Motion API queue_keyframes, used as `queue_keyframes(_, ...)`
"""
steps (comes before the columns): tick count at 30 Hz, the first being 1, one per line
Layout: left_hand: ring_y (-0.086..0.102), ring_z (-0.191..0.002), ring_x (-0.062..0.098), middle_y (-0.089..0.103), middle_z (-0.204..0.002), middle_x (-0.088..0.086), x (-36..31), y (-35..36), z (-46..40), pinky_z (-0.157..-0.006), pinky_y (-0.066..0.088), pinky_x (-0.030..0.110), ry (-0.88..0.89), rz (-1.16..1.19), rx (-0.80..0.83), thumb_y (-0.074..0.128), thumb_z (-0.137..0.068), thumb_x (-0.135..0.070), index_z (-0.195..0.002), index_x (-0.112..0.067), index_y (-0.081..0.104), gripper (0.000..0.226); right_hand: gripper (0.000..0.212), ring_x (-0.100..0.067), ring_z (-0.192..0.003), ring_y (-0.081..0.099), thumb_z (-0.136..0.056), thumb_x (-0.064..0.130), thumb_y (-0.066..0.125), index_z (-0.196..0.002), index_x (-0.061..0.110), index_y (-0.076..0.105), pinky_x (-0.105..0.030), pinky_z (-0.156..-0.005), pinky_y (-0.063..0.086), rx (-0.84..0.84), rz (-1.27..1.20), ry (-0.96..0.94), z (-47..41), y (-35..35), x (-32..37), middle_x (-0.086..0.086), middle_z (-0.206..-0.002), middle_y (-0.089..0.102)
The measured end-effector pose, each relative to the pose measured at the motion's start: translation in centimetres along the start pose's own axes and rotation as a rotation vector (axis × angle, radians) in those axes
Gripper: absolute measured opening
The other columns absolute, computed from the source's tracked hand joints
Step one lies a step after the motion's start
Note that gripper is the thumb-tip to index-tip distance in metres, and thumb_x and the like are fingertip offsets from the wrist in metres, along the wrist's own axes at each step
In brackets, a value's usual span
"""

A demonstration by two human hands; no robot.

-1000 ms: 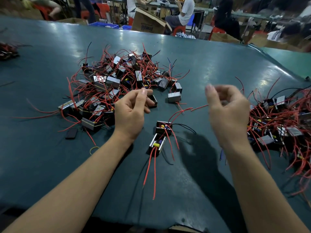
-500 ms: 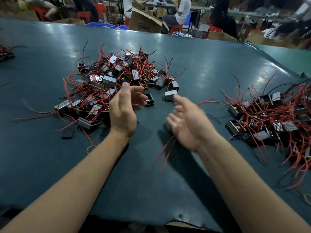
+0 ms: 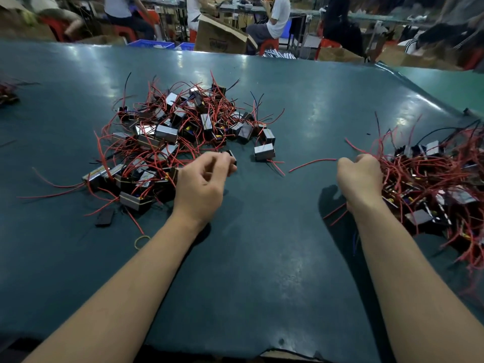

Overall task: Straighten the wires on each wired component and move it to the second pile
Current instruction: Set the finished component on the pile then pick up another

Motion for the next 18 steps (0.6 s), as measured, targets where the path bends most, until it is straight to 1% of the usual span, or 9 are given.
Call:
queue_keyframes(2,0.068,-0.076,0.008,0.071,-0.081,-0.013,-0.2,0.0,-0.1,-0.067,0.053,0.019,0.048,-0.113,-0.009,0.059,-0.096,-0.017,-0.089,-0.016,0.072,0.014,0.012,-0.030,-0.073,0.044,-0.084,0.012,0.047,-0.074,0.007,0.045,-0.032,-0.064,0.030,-0.003,0.098,-0.047,-0.3,0.2,0.2,-0.010,-0.077,0.048)
queue_keyframes(3,0.068,-0.075,0.006,0.070,-0.079,-0.015,-0.4,-0.1,-0.1,-0.068,0.054,0.019,0.075,-0.142,-0.014,0.060,-0.095,-0.016,-0.088,-0.017,0.072,0.013,0.010,-0.034,-0.080,0.050,-0.084,0.010,0.047,-0.080,0.003,0.054,-0.033,-0.067,0.035,0.014,0.155,-0.078,-0.4,0.4,0.4,-0.014,-0.081,0.055)
queue_keyframes(4,0.068,-0.075,0.006,0.070,-0.078,-0.015,-0.5,-0.1,-0.1,-0.068,0.054,0.020,0.096,-0.160,-0.016,0.061,-0.094,-0.016,-0.087,-0.017,0.072,0.013,0.018,-0.036,-0.090,0.056,-0.083,0.008,0.048,-0.089,0.000,0.063,-0.034,-0.075,0.039,0.031,0.204,-0.111,-0.4,0.7,0.7,-0.018,-0.089,0.062)
queue_keyframes(6,0.066,-0.074,0.007,0.070,-0.078,-0.012,-0.7,-0.1,-0.2,-0.069,0.054,0.023,0.124,-0.202,-0.008,0.062,-0.094,-0.015,-0.085,-0.016,0.072,0.014,0.028,-0.039,-0.100,0.060,-0.082,0.005,0.049,-0.099,-0.001,0.071,-0.035,-0.084,0.045,0.006,0.288,-0.195,0.2,1.0,1.4,-0.023,-0.100,0.069)
queue_keyframes(9,0.064,-0.079,0.014,0.070,-0.084,-0.004,-0.7,0.3,-0.3,-0.075,0.053,0.032,0.151,-0.304,0.005,0.063,-0.091,-0.012,-0.089,-0.012,0.072,0.009,0.023,-0.045,-0.086,0.061,-0.083,0.007,0.051,-0.087,-0.003,0.071,-0.039,-0.073,0.046,-0.057,0.418,-0.354,1.6,1.5,2.5,-0.030,-0.088,0.067)
queue_keyframes(12,0.058,-0.099,0.022,0.066,-0.103,0.003,-0.7,0.7,-0.6,-0.090,0.047,0.034,0.209,-0.458,0.005,0.063,-0.089,-0.011,-0.108,-0.010,0.067,0.020,0.017,-0.040,-0.076,0.060,-0.082,0.004,0.055,-0.072,-0.002,0.068,-0.036,-0.063,0.040,0.018,0.359,-0.527,3.2,2.9,3.8,-0.023,-0.075,0.067)
queue_keyframes(15,0.036,-0.133,0.023,0.047,-0.141,0.006,0.7,2.1,-0.9,-0.111,0.030,0.040,0.102,-0.768,0.154,0.054,-0.092,-0.029,-0.141,-0.014,0.044,0.052,0.018,-0.034,-0.083,0.062,-0.080,-0.001,0.057,-0.075,0.002,0.074,-0.036,-0.076,0.047,0.137,0.244,-0.655,5.4,4.4,4.9,-0.014,-0.079,0.072)
queue_keyframes(17,0.019,-0.144,0.020,0.032,-0.155,0.002,1.6,2.9,-0.9,-0.116,0.015,0.040,0.066,-0.956,0.240,0.044,-0.095,-0.042,-0.147,-0.020,0.035,0.058,0.019,-0.031,-0.086,0.061,-0.078,-0.004,0.059,-0.072,0.006,0.074,-0.034,-0.078,0.045,0.180,0.195,-0.737,6.7,4.9,5.3,-0.009,-0.078,0.072)
queue_keyframes(18,0.019,-0.144,0.018,0.033,-0.155,0.000,1.8,3.1,-0.8,-0.116,0.012,0.039,0.073,-0.976,0.262,0.042,-0.096,-0.045,-0.145,-0.022,0.038,0.055,0.019,-0.030,-0.086,0.061,-0.077,-0.004,0.059,-0.071,0.007,0.074,-0.033,-0.079,0.045,0.196,0.179,-0.768,7.2,5.1,5.4,-0.008,-0.077,0.071)
Point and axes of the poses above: each hand's wrist, its own z-axis away from the middle knuckle, its own y-axis out of the palm, x = y × z, the point moved 6 cm from there along -z, towards the middle knuckle
